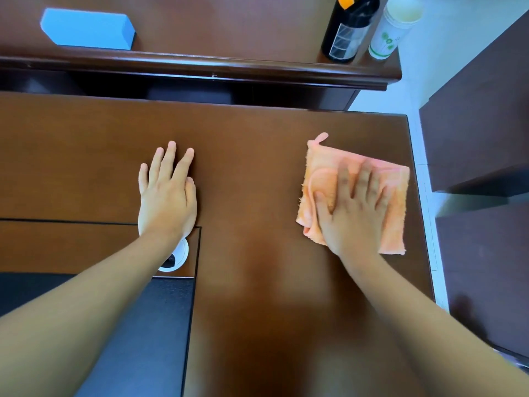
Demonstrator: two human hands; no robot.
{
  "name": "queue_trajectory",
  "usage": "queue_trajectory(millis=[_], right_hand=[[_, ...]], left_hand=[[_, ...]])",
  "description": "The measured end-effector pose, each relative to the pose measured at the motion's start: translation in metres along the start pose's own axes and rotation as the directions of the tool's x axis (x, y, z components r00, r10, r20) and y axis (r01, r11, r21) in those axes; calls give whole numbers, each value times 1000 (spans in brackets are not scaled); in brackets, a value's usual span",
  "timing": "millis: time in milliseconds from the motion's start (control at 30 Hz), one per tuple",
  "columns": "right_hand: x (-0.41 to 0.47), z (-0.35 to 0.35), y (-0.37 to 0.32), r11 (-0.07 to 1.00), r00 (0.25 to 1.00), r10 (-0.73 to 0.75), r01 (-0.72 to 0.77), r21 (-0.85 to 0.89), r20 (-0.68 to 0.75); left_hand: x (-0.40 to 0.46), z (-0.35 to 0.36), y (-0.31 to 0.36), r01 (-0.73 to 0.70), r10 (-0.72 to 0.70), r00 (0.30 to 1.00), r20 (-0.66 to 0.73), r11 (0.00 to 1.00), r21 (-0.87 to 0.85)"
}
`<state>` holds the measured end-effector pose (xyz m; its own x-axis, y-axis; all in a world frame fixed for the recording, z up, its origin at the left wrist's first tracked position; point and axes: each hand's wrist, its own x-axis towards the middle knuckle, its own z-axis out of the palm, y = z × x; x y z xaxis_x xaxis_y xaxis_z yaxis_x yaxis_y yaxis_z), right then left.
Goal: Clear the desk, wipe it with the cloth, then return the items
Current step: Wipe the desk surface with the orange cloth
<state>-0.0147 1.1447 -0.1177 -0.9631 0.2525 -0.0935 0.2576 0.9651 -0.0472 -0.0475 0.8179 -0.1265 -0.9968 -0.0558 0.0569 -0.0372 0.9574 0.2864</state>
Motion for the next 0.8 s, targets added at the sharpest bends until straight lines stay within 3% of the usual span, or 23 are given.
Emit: queue_trajectory(millis=[300, 400, 467, 533, 667, 800], right_hand=[[-63, 20, -138, 972, 979, -203, 202, 122, 0], [-82, 21, -159, 971, 976, -214, 208, 117, 33], [-95, 21, -157, 961, 967, -252, 245, 124, 36], [-105, 21, -146, 942, 948, -317, 312, 125, 24], [-111, 15, -108, 917, 920, -391, 385, 110, 38], [-109, 8, -53, 960, 961, -270, 264, 90, 55]], left_hand=[[0, 2, -7, -31, 32, 999, 6, 999, -21], [0, -5, -5, -5, 7, 1000, 14, 991, -134], [-11, -14, -5, 29, -30, 1000, 3, 954, -299], [-41, -23, -3, 18, -20, 1000, -1, 934, -356], [-128, -30, -12, 23, -14, 999, 49, 982, -189], [-187, -34, -27, 22, -11, 992, 126, 996, -88]])
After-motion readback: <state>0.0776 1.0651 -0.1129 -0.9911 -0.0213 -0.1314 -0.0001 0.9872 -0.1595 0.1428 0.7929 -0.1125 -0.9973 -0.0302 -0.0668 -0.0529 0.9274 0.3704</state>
